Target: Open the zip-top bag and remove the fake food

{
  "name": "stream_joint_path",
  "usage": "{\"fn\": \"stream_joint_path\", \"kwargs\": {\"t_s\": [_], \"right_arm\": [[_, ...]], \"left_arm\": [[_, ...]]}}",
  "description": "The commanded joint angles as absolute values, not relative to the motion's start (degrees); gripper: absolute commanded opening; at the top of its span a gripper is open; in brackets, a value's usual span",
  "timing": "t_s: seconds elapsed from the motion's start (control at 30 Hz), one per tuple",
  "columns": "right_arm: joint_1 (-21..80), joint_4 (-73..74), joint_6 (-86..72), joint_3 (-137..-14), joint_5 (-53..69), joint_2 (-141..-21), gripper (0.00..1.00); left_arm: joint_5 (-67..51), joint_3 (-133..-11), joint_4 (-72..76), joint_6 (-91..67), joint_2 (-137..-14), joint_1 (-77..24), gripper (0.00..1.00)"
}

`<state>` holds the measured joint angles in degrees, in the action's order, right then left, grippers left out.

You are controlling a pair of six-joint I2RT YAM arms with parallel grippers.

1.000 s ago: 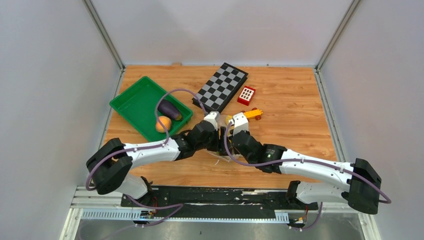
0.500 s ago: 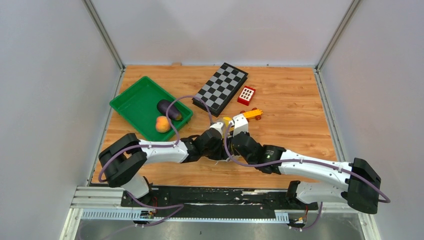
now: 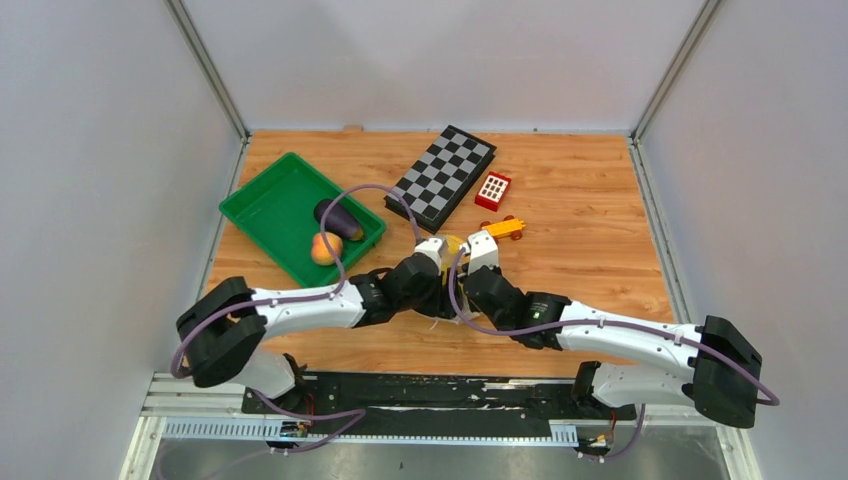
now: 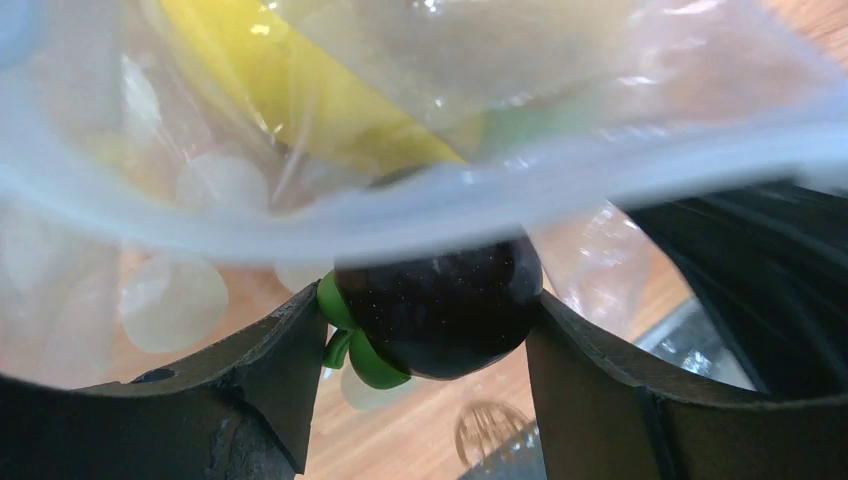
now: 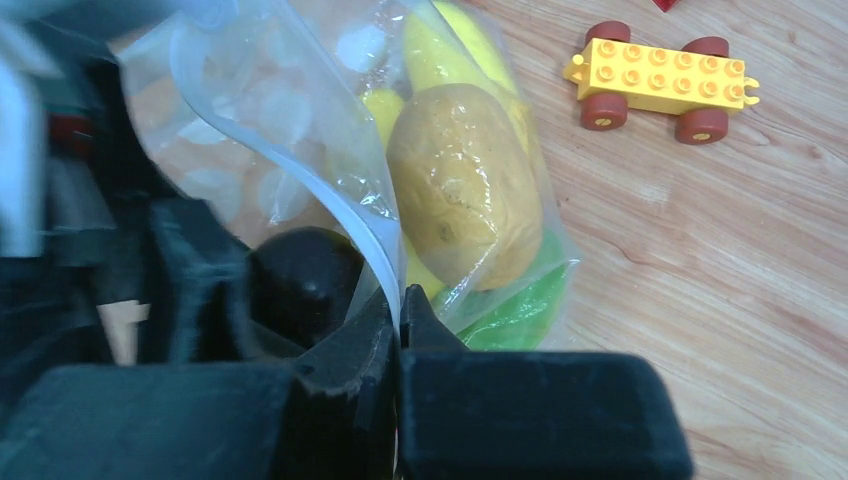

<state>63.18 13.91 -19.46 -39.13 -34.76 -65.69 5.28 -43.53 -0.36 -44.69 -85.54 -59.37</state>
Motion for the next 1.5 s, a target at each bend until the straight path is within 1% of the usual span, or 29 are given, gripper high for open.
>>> {"fn": "stream_joint_path", "kwargs": {"t_s": [0.0,0.17,0.3,0.43,0.63,0.8,0.93,1.07,1.17,1.4,1.47], "right_arm": [[62.9,13.2,-19.9,-38.8,-37.5,-65.0,0.0],[62.8,13.9,-19.5,-38.9,-38.7,-65.4,0.0],[62.8,13.7,-19.1,-38.9,-38.6,-65.6,0.0],[62.8,13.8,-19.0,-39.0,-38.1,-66.0,0.0],[62.8,14.1,-18.7,-38.9,-38.2,-65.5,0.0],[62.8,14.1,-18.6,-38.3,-38.4,-64.6,0.0],[62.8,13.9,-18.7,-38.1,-38.2,-64.8,0.0],[62.8,13.7,-18.6,-38.4,-37.8,-65.3,0.0],[62.8,13.3,-18.5,-38.4,-37.6,-65.6,0.0],[62.8,13.2,-18.8,-38.3,-37.2,-65.9,0.0],[62.9,13.5,-19.0,-38.2,-37.3,-65.7,0.0]], "left_arm": [[7.0,-43.7,-2.9,-43.1,-77.9,-59.8,0.45],[7.7,-43.5,-6.1,-42.5,-71.8,-59.8,0.43],[10.9,-43.7,-8.4,-41.6,-66.5,-59.6,0.43],[13.1,-45.7,-12.3,-39.1,-61.6,-57.2,0.43],[21.9,-46.9,-21.7,-35.0,-53.8,-47.6,0.43],[28.1,-43.1,-27.8,-33.3,-46.8,-36.4,0.43],[30.8,-40.4,-32.2,-32.5,-43.0,-29.8,0.42],[35.0,-39.0,-36.4,-32.2,-42.4,-28.4,0.46],[34.6,-38.0,-37.4,-33.0,-43.9,-28.3,0.48],[35.9,-36.0,-32.5,-34.4,-51.4,-28.0,0.51],[36.0,-35.7,-30.3,-34.5,-53.5,-27.8,0.55]]}}
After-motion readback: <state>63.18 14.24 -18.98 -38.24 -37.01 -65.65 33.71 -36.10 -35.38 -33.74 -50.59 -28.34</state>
